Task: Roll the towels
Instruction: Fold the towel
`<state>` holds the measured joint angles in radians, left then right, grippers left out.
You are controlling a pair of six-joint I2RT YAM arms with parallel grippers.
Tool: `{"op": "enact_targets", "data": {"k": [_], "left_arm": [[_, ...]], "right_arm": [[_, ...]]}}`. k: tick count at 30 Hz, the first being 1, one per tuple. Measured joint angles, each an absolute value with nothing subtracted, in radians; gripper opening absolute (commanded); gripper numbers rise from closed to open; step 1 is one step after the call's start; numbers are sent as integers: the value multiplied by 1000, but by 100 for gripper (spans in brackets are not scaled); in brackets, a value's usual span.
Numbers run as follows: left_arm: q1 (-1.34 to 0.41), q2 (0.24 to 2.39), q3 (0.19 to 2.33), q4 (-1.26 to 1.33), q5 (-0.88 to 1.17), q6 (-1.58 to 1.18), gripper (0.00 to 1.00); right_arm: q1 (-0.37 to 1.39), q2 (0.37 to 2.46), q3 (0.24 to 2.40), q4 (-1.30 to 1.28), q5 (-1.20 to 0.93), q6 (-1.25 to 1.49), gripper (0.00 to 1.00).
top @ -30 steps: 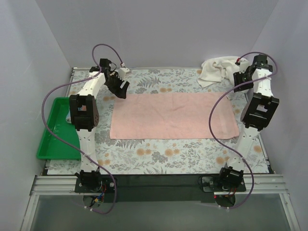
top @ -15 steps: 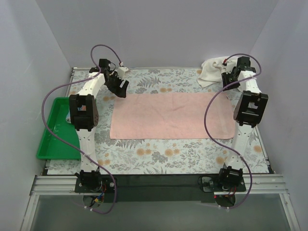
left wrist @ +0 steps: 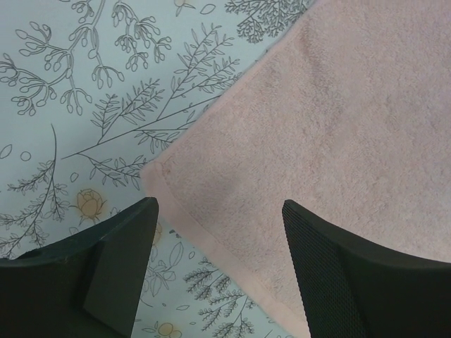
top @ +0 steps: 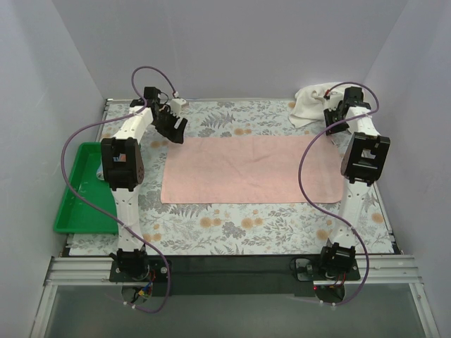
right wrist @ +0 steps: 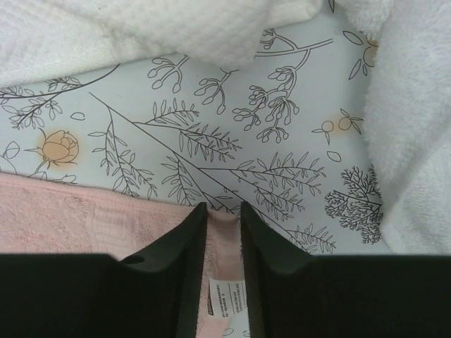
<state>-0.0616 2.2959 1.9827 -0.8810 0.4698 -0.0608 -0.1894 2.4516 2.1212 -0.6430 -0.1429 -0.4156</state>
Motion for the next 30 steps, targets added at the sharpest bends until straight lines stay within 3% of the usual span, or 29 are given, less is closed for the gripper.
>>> {"op": "enact_targets", "data": {"k": [8, 19, 30], "left_arm": [[-46, 2401, 2096, -881, 458, -94, 71], [-39, 2429, 2100, -852, 460, -130, 71], [-39, 2450, 2148, -813, 448, -160, 50]], "right_arm": [[-189, 2431, 2078, -609, -179, -414, 1], [-189, 2419, 2064, -603, -195, -406, 1], [-189, 2386, 2064, -622, -201, -387, 1]]}}
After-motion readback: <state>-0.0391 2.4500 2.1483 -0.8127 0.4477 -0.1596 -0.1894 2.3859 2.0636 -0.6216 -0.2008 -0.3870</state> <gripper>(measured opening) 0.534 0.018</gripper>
